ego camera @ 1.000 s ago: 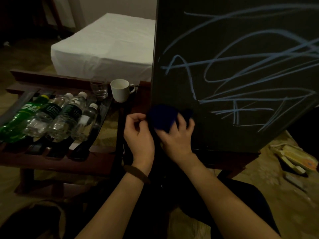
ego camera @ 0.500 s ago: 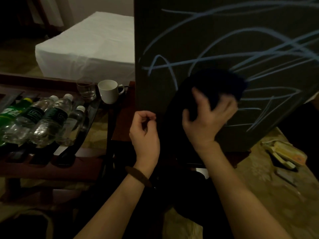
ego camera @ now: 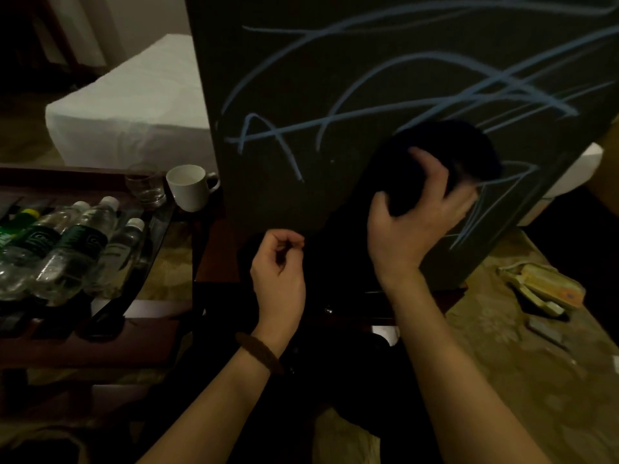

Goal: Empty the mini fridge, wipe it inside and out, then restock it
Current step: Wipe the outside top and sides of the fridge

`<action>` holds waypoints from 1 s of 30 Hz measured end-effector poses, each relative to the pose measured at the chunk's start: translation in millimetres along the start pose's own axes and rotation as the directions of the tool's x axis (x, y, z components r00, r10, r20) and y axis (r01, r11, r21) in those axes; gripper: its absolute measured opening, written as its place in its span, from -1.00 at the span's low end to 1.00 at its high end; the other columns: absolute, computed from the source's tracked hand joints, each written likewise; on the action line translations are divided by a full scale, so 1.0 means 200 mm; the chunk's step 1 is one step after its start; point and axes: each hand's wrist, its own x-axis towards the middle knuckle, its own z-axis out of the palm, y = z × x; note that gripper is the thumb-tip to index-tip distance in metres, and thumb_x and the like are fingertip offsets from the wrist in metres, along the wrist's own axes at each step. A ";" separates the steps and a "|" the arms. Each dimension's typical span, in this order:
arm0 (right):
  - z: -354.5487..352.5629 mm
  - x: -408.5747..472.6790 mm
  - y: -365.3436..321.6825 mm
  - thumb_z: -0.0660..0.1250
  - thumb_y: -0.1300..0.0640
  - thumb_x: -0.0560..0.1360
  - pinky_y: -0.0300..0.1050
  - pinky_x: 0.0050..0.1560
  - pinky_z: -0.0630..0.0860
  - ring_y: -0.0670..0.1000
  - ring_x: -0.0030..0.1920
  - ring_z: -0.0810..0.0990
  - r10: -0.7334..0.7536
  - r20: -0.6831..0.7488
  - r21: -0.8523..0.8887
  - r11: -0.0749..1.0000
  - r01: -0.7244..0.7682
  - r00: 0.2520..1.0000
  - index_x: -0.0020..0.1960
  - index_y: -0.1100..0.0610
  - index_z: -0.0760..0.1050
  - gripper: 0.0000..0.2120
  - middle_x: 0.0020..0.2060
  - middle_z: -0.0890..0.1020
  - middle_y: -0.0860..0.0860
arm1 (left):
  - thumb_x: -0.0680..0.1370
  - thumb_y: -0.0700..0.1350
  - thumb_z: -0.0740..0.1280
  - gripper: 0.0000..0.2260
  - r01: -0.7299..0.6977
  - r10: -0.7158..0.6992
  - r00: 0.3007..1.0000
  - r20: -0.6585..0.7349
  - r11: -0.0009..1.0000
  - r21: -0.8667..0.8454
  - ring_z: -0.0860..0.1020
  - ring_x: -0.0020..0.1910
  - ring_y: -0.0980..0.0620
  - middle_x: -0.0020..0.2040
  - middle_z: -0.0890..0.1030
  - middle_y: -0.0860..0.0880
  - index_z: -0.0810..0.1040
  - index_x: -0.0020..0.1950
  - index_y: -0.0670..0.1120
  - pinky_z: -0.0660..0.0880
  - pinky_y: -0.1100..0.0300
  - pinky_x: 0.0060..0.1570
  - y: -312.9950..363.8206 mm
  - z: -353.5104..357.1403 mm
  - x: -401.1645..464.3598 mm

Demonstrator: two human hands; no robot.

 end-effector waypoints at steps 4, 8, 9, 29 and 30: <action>0.02 -0.19 0.13 0.28 -0.01 0.25 0.24 0.16 0.34 0.20 0.14 0.26 -0.215 0.182 -0.157 0.957 0.245 0.959 0.22 -0.04 0.31 -0.47 0.16 0.26 0.13 | 0.52 -0.35 0.21 -0.71 0.022 -0.023 0.999 0.030 0.999 0.041 0.50 -0.17 0.16 -0.18 0.52 0.04 0.47 -0.22 0.04 0.41 0.33 -0.12 -0.01 0.05 0.00; -0.03 -0.45 0.38 0.59 -0.02 -0.07 0.46 -0.16 0.43 0.31 0.03 0.32 -0.298 0.542 -0.286 0.814 0.505 0.786 0.15 -0.07 0.32 -0.16 0.05 0.42 0.24 | 0.52 -0.34 0.21 -0.71 0.007 -0.013 0.998 0.066 0.996 0.086 0.51 -0.16 0.18 -0.17 0.53 0.05 0.47 -0.21 0.05 0.42 0.37 -0.17 0.02 0.09 -0.01; -0.06 -0.47 0.39 0.62 -0.04 -0.12 0.43 -0.17 0.46 0.34 0.01 0.40 -0.281 0.589 -0.281 0.808 0.518 0.758 0.13 -0.08 0.32 -0.12 -0.01 0.51 0.25 | 0.52 -0.33 0.21 -0.72 -0.003 -0.006 0.997 0.082 0.994 0.107 0.51 -0.15 0.18 -0.16 0.53 0.05 0.46 -0.20 0.06 0.41 0.37 -0.17 0.03 0.10 -0.02; -0.11 -0.35 0.42 0.63 0.20 -0.01 0.36 0.08 0.36 0.20 0.12 0.26 -0.061 0.357 -0.178 0.975 0.132 0.932 0.17 0.03 0.33 -0.18 0.11 0.30 0.17 | 0.45 -0.13 0.20 -0.88 -0.713 0.485 0.698 0.526 0.536 0.452 0.38 0.01 0.21 -0.04 0.45 0.11 0.52 -0.10 -0.02 0.32 0.35 0.02 0.16 0.14 0.02; -0.11 -0.28 0.37 0.59 0.21 0.07 0.30 0.17 0.30 0.19 0.15 0.25 -0.027 0.297 -0.138 0.988 0.070 0.954 0.17 0.02 0.33 -0.24 0.13 0.33 0.21 | 0.44 -0.10 0.18 -0.85 -0.744 0.499 0.666 0.555 0.497 0.446 0.37 0.04 0.19 -0.01 0.47 0.07 0.52 -0.08 -0.01 0.34 0.29 0.04 0.16 0.14 0.03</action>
